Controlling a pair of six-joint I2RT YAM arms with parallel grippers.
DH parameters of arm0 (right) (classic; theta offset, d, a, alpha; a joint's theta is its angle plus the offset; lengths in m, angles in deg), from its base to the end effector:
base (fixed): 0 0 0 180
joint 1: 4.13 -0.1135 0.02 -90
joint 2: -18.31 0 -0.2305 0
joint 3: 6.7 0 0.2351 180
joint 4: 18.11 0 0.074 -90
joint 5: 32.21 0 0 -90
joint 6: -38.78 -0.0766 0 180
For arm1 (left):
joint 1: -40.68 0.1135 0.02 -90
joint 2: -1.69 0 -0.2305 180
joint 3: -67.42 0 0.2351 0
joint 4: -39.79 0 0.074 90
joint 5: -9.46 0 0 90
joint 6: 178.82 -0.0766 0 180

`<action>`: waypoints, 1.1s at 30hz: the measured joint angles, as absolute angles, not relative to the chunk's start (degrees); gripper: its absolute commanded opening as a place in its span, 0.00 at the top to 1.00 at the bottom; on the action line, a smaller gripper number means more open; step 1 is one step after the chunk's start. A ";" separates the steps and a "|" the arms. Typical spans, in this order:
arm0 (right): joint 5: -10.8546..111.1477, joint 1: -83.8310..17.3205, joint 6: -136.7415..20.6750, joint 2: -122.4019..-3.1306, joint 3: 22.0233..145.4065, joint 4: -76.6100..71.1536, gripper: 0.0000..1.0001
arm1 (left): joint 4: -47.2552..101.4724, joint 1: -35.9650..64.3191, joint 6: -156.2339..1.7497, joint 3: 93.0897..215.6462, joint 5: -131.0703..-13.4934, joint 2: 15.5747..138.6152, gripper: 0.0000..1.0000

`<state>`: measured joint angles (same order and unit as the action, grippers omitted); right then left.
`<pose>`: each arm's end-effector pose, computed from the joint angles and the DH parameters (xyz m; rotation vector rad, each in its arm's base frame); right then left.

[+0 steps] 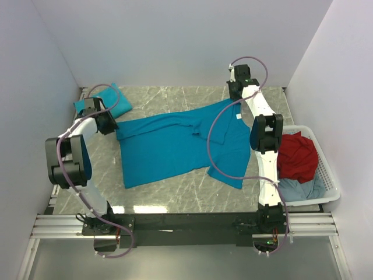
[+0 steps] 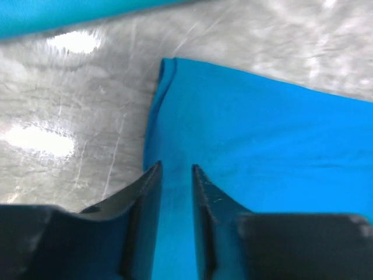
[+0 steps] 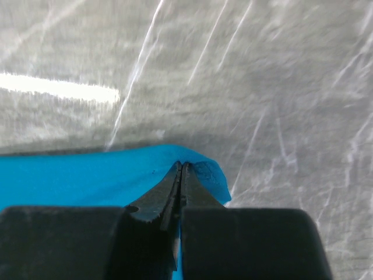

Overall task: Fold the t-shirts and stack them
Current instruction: Fold the tshirt

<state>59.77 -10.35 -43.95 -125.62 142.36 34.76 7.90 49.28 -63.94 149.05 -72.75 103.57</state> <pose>0.5388 0.0561 0.1588 -0.2664 2.3892 -0.0501 0.3773 0.0466 0.1393 -0.6618 2.4023 -0.2889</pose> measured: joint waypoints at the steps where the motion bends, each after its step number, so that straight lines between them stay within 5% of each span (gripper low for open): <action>1: 60.03 -10.35 -44.10 -125.62 142.60 34.41 0.84 | 7.99 49.28 -64.35 149.00 -72.60 102.33 0.54; 5: 61.54 -10.32 -44.56 -125.62 143.23 32.77 0.58 | 9.30 49.36 -66.19 148.46 -72.69 94.66 0.29; 6: 61.80 -10.30 -44.54 -125.62 143.41 32.62 0.57 | 10.20 49.45 -66.82 147.80 -72.75 91.88 0.12; 8: 62.15 -10.30 -44.32 -125.56 143.41 32.42 0.56 | 11.53 49.65 -67.96 146.34 -72.79 86.02 0.01; 15: 57.84 -10.30 -42.16 -117.67 132.65 31.92 0.51 | 18.59 51.29 -68.18 140.02 -66.92 71.66 0.01; 21: 41.01 -10.30 -32.76 -97.28 112.41 32.45 0.50 | 16.86 50.20 -66.60 134.97 -56.14 70.86 0.08; 28: 18.72 -10.61 -3.84 -74.57 93.62 43.75 0.50 | 10.74 37.96 -69.86 128.87 -55.92 65.11 0.07; 33: 14.17 -11.31 14.30 -66.70 78.34 53.38 0.50 | 10.61 28.23 -77.90 124.39 -59.81 56.21 0.05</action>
<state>14.17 -11.31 14.30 -66.70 78.34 53.38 10.61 28.23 -77.90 124.39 -59.81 56.21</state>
